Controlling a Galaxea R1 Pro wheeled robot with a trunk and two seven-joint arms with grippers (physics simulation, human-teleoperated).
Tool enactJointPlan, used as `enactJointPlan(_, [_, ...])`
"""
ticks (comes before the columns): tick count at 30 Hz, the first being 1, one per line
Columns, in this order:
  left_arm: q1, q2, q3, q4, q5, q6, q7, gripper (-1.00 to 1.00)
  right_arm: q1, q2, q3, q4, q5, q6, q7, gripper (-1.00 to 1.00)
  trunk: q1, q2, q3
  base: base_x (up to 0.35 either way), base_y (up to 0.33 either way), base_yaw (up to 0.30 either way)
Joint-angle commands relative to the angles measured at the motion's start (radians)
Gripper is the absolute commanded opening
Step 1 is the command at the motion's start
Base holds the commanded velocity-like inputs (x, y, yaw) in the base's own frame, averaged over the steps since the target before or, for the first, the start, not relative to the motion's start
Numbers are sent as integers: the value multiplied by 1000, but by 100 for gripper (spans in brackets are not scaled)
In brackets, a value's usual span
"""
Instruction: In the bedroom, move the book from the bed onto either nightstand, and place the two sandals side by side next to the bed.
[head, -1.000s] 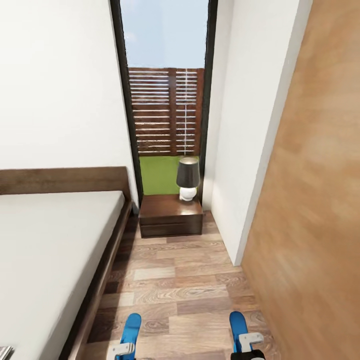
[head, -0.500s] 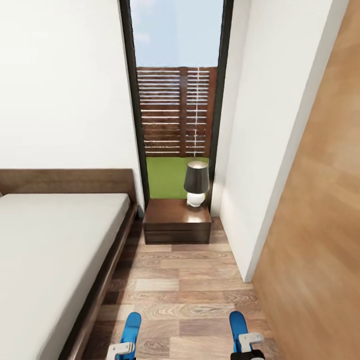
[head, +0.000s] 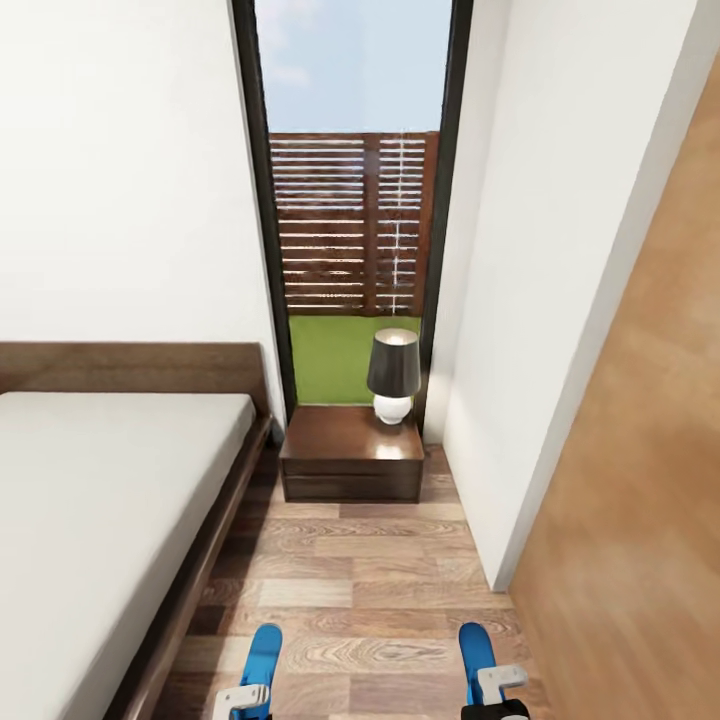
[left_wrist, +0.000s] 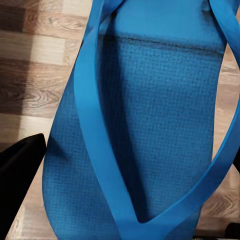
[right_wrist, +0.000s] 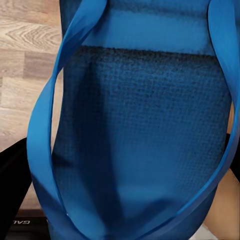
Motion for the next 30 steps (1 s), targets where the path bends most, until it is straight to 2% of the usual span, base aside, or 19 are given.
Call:
enactJointPlan(1, [-1,0,-9,1,8,-4,7,-100,0,0,8,-2,1,7,-6,-100,1,-1,-1,252,-25,4])
enactJointPlan(10, [-1,1,-9,1,8,-4,7,-100,0,-1,8,-2,1,7,-6,-100,1,-1,-1,242,-8,52])
enactJointPlan(21, [-1,0,-9,1,8,-4,7,-100,0,-2,8,-2,1,7,-6,-100,1,-1,-1,177,-5,163])
enactJointPlan(30, [-1,1,-9,1,9,-4,7,-100,0,-1,8,-2,1,7,-6,-100,1,-1,-1,153,-138,122])
